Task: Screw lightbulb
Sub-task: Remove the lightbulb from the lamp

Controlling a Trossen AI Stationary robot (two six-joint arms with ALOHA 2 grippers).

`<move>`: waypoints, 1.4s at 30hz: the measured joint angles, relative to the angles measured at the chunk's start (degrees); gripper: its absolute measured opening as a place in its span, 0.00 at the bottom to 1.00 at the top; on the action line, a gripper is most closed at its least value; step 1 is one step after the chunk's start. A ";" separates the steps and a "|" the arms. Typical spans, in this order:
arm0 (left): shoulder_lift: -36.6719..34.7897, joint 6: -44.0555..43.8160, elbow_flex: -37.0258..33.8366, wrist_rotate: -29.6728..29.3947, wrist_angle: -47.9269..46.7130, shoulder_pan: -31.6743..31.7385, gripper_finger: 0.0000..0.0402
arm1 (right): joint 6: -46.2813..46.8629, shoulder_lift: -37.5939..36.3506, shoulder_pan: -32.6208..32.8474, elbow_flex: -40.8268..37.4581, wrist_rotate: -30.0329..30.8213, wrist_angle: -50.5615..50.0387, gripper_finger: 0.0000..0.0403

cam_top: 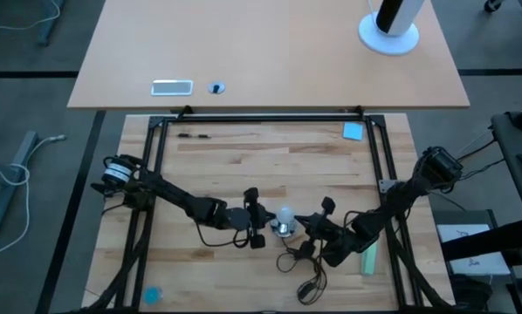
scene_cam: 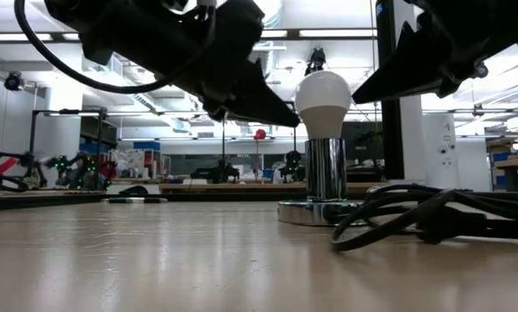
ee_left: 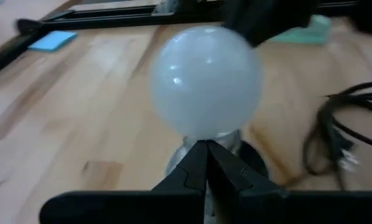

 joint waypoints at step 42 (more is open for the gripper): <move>-1.55 6.69 -0.10 -10.01 5.36 -2.58 0.00 | -12.52 -1.18 -2.29 -0.35 1.17 13.00 0.00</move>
